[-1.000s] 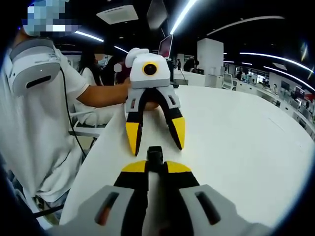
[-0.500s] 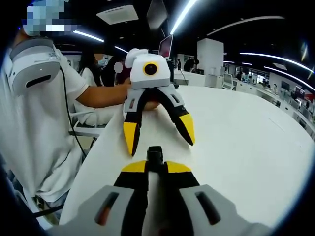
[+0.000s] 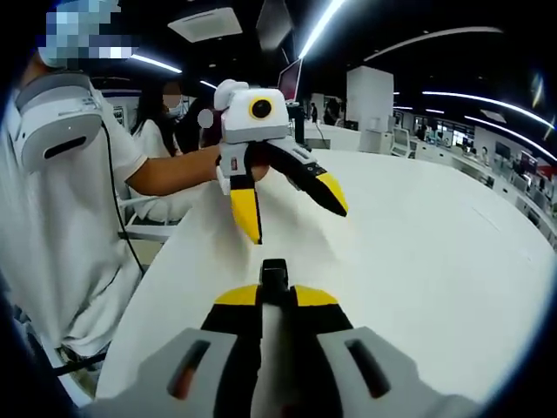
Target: Snap the two parts of the plastic buckle together until the buckle closes and remains connected.
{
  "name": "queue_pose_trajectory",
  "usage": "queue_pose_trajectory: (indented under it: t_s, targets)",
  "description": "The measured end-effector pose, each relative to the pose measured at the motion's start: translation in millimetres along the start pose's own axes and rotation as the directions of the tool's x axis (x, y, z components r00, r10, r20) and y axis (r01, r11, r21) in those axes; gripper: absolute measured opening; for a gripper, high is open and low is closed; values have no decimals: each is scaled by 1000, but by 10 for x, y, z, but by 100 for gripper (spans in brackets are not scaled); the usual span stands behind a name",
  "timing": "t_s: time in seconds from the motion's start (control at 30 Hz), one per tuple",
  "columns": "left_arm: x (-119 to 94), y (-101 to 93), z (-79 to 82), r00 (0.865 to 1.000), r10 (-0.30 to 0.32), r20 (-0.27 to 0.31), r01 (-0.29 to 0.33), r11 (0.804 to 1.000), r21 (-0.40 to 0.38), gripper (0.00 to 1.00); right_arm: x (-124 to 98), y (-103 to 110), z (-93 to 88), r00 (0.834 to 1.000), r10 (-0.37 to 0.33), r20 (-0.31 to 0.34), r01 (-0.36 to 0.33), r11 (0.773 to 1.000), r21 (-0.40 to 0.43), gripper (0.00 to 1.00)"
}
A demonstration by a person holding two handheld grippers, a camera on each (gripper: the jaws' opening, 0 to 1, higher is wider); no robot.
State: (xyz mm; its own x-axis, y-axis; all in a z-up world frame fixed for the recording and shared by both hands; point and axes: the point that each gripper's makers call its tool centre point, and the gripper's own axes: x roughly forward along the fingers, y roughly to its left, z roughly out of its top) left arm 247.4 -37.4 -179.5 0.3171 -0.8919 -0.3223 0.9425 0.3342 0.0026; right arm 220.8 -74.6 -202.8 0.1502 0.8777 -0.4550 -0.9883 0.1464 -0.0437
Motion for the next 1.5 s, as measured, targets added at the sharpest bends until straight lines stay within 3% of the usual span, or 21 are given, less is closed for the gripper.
queue_pose_trajectory:
  t_s: [0.2,0.4,0.6,0.93,1.5]
  targets:
    - [-57,188,-1,994,108,-11,-108,993,-37,48,12,-136,0,1000,3,-7,-3,1000,10,12]
    - [-126,372,-38,979,204,-25,-206,974,-94,48,5,-361,-19,1000,-1,-28,2,1000,21,12]
    - [-194,484,-53,965,260,-22,-261,958,-121,45,25,-570,4,999,4,-33,-4,1000,10,12]
    - [-248,525,-67,962,273,-6,-270,947,-176,46,105,-1023,3,998,-10,-60,11,1000,16,12]
    - [-439,585,-105,945,327,-14,-324,928,-186,46,290,-1748,-56,995,-32,-94,35,999,29,12]
